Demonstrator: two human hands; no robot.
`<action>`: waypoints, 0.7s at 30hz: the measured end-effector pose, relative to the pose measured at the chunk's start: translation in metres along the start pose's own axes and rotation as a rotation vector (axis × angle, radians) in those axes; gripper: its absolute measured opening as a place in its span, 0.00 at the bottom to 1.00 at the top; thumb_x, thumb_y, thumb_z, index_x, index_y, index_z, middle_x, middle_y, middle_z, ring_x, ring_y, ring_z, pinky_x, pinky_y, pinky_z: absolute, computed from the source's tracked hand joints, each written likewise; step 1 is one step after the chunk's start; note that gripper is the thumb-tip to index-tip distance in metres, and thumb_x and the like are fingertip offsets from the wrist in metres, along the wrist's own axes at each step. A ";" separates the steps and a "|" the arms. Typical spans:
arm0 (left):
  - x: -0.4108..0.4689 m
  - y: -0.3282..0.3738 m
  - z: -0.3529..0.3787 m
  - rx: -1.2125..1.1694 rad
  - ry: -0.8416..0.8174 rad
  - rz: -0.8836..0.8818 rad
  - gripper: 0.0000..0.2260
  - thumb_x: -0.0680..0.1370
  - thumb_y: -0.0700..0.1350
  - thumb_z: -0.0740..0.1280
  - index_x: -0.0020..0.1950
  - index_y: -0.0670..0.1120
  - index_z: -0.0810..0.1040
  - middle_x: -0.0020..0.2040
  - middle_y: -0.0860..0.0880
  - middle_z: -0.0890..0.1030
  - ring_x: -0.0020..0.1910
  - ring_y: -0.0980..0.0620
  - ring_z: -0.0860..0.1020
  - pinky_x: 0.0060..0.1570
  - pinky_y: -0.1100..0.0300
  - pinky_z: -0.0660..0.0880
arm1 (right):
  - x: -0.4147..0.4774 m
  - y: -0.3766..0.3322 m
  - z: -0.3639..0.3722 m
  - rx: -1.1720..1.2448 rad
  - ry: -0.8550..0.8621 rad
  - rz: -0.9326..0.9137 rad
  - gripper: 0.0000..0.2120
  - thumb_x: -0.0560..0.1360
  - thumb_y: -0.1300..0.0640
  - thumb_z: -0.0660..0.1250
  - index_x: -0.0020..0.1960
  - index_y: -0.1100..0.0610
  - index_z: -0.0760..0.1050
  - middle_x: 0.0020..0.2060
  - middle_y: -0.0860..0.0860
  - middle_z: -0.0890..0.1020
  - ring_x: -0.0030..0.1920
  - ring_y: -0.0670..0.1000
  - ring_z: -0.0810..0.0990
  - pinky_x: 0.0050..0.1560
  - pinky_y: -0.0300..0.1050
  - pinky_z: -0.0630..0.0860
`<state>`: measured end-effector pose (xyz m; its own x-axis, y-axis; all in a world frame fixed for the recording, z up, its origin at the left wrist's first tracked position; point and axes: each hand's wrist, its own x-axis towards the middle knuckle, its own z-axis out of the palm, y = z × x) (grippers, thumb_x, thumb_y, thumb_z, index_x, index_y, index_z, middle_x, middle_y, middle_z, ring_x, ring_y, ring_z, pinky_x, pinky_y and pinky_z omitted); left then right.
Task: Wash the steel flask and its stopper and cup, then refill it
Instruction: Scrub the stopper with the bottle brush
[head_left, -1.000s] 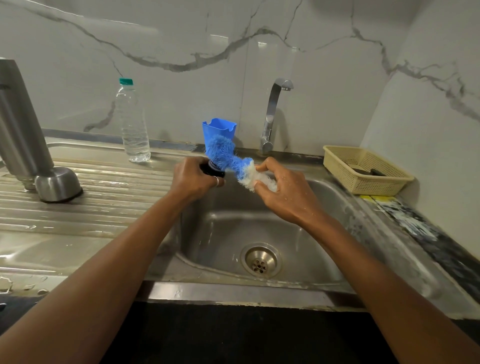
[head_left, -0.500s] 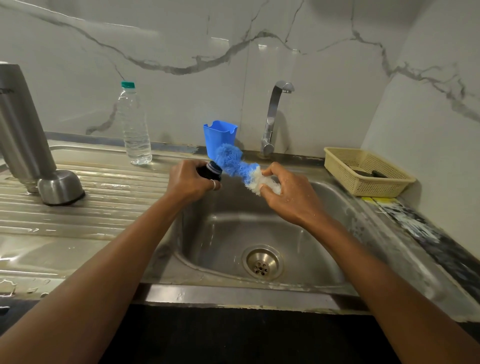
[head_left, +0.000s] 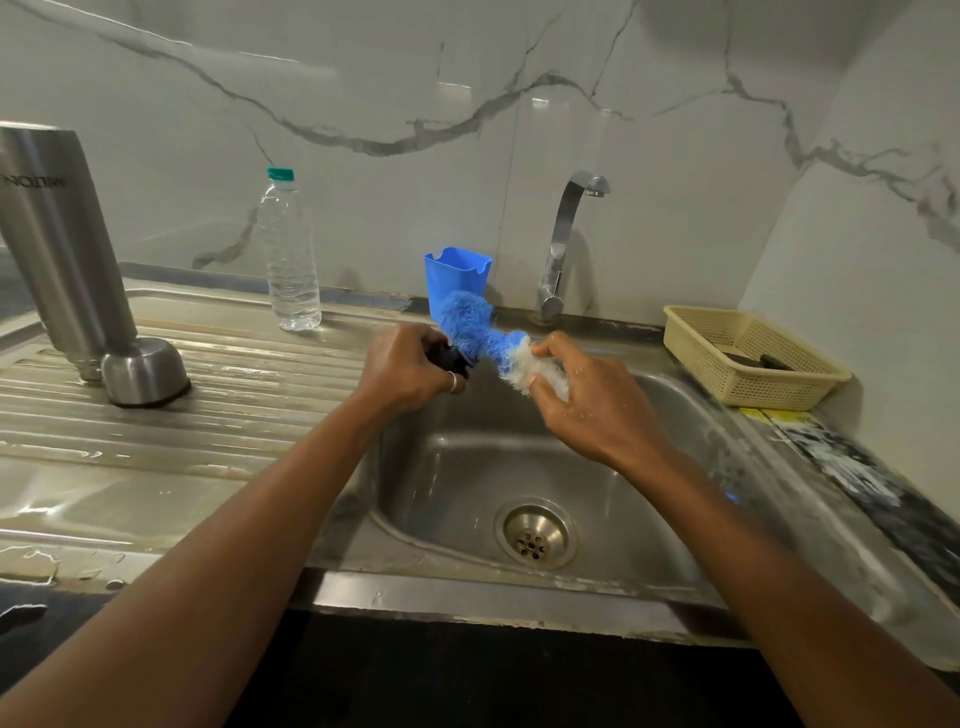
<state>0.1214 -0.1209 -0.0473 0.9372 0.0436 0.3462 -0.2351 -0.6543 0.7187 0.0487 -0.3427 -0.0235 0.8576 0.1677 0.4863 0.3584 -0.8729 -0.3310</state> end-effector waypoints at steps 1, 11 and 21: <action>0.000 0.002 0.001 0.000 -0.003 0.022 0.21 0.62 0.48 0.83 0.54 0.49 0.86 0.46 0.51 0.85 0.46 0.52 0.82 0.43 0.61 0.76 | 0.001 0.002 0.000 0.000 0.002 0.011 0.13 0.79 0.48 0.64 0.63 0.44 0.71 0.44 0.49 0.81 0.42 0.53 0.79 0.39 0.48 0.76; 0.001 0.003 0.002 -0.158 0.067 -0.049 0.27 0.63 0.48 0.84 0.60 0.48 0.84 0.48 0.53 0.85 0.46 0.58 0.82 0.39 0.70 0.71 | 0.000 0.014 0.003 0.097 -0.004 0.082 0.12 0.78 0.51 0.67 0.61 0.46 0.74 0.45 0.47 0.81 0.41 0.51 0.79 0.39 0.45 0.71; 0.005 -0.002 0.001 -0.113 0.165 -0.150 0.19 0.65 0.54 0.82 0.52 0.49 0.86 0.43 0.51 0.85 0.43 0.53 0.81 0.35 0.63 0.72 | -0.003 0.007 0.010 0.107 -0.038 0.057 0.11 0.78 0.52 0.66 0.61 0.48 0.73 0.44 0.46 0.80 0.39 0.45 0.77 0.35 0.43 0.71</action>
<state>0.1269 -0.1201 -0.0469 0.9111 0.2623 0.3180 -0.1329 -0.5434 0.8289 0.0521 -0.3447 -0.0349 0.8902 0.1386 0.4340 0.3447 -0.8278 -0.4427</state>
